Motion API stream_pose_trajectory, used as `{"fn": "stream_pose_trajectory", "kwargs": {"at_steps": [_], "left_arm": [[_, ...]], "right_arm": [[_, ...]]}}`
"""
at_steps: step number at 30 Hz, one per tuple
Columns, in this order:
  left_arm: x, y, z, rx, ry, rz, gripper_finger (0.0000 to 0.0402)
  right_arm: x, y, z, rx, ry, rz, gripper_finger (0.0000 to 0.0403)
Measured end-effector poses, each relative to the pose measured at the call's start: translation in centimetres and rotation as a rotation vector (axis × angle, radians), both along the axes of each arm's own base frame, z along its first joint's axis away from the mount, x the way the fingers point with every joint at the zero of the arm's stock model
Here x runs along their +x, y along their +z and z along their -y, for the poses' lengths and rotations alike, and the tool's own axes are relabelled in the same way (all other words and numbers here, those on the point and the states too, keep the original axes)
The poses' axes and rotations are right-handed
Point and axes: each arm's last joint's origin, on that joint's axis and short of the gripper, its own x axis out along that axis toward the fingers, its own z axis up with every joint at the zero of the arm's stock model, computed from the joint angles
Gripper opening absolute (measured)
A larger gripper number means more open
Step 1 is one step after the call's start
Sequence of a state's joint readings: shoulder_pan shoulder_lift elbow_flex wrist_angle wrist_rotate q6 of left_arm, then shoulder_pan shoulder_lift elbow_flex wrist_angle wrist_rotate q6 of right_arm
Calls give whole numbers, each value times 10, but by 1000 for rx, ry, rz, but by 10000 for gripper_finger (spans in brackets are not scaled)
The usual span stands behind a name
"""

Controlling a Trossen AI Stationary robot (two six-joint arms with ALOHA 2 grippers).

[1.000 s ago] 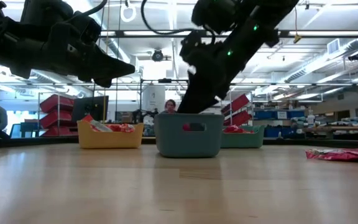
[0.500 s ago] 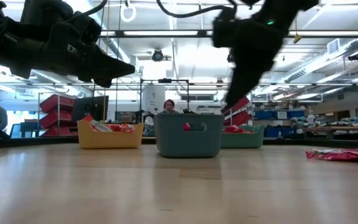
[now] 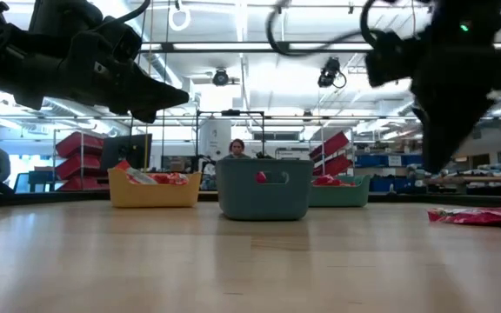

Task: Sort candy
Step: Put the red candy into the blue bin

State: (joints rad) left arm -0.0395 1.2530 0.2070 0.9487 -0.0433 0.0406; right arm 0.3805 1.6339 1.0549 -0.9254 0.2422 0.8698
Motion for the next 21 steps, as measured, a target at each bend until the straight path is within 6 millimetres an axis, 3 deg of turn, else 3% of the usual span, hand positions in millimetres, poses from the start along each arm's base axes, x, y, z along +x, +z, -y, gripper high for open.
{"fn": "stream_pose_trajectory", "kwargs": {"at_steps": [9, 14, 17, 21], "left_arm": [[0, 0, 0, -1, 0, -2, 3], [0, 0, 0, -1, 0, -2, 3], [0, 0, 0, -1, 0, -2, 3], [0, 0, 0, -1, 0, -2, 3]], "right_arm": [[-23, -43, 11, 43, -83, -65, 298], [-27, -55, 14, 86, -83, -37, 286], [-27, -56, 15, 97, -88, -37, 255], [-21, -51, 14, 104, -53, -20, 174]]}}
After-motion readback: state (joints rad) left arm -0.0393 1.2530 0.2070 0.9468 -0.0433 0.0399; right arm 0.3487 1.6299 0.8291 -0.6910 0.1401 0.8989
